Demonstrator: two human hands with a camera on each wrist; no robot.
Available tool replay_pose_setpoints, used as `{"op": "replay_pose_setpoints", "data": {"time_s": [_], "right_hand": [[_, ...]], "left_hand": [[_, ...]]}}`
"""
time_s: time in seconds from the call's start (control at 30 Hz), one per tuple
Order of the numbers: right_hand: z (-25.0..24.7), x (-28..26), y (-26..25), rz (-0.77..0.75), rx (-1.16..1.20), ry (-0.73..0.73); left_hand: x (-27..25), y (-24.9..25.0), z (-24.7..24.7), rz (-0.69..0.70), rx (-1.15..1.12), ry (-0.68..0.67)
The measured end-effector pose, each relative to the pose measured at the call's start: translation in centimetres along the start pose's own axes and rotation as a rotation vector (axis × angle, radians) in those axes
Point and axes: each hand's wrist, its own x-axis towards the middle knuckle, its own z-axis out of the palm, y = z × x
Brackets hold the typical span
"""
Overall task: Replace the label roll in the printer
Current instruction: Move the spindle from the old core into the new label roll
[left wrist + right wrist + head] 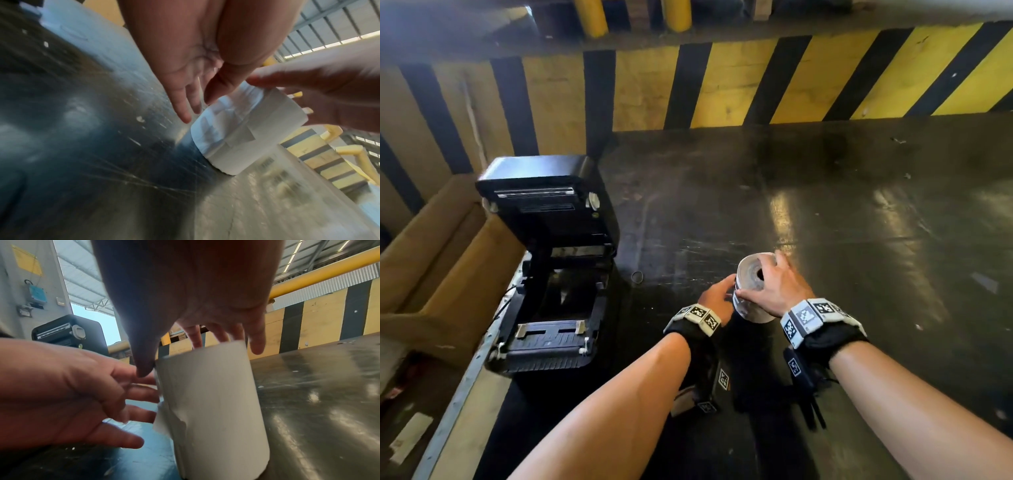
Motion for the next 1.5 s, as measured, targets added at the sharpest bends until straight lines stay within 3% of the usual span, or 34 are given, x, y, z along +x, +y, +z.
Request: {"op": "replay_pose_setpoints", "data": {"time_s": [0.23,0.47,0.63,0.83,1.0,1.07,1.17,1.27,1.5], "right_hand": [[-0.4,-0.2,0.5,0.0,0.202,0.109],[-3.0,-2.0,2.1,0.219,0.791,0.176],[-3.8,-3.7,0.9,0.331,1.23,0.087],[-4.7,-4.8,-0.5,0.277,1.386,-0.052],[-6.0,-5.9,-1.8,0.229,1.251,-0.145],[-6.8,-6.2,-1.9,0.157,1.038,0.004],[-8.4,-6.9,-2.4,-0.108,0.689,0.263],[-9.0,-7.7,-4.0,-0.325,0.451,0.171],[-7.4,-7.8,-4.7,-0.341,0.507,0.132]], "left_hand": [[-0.3,-0.4,0.0,0.009,-0.086,-0.02],[-2.2,1.2,-2.9,0.059,-0.226,0.062],[-4.4,3.9,-4.3,0.155,-0.406,0.104],[-7.0,5.1,-5.7,0.277,-0.361,0.127],[-8.7,5.5,-6.6,0.332,-0.358,0.221],[-9.2,5.4,-6.9,0.327,-0.357,0.227],[-9.8,5.1,-7.1,0.304,-0.361,0.23],[-10.3,4.7,-7.1,0.297,-0.378,0.239],[-10.6,3.7,-7.3,0.28,-0.356,0.227]]}}
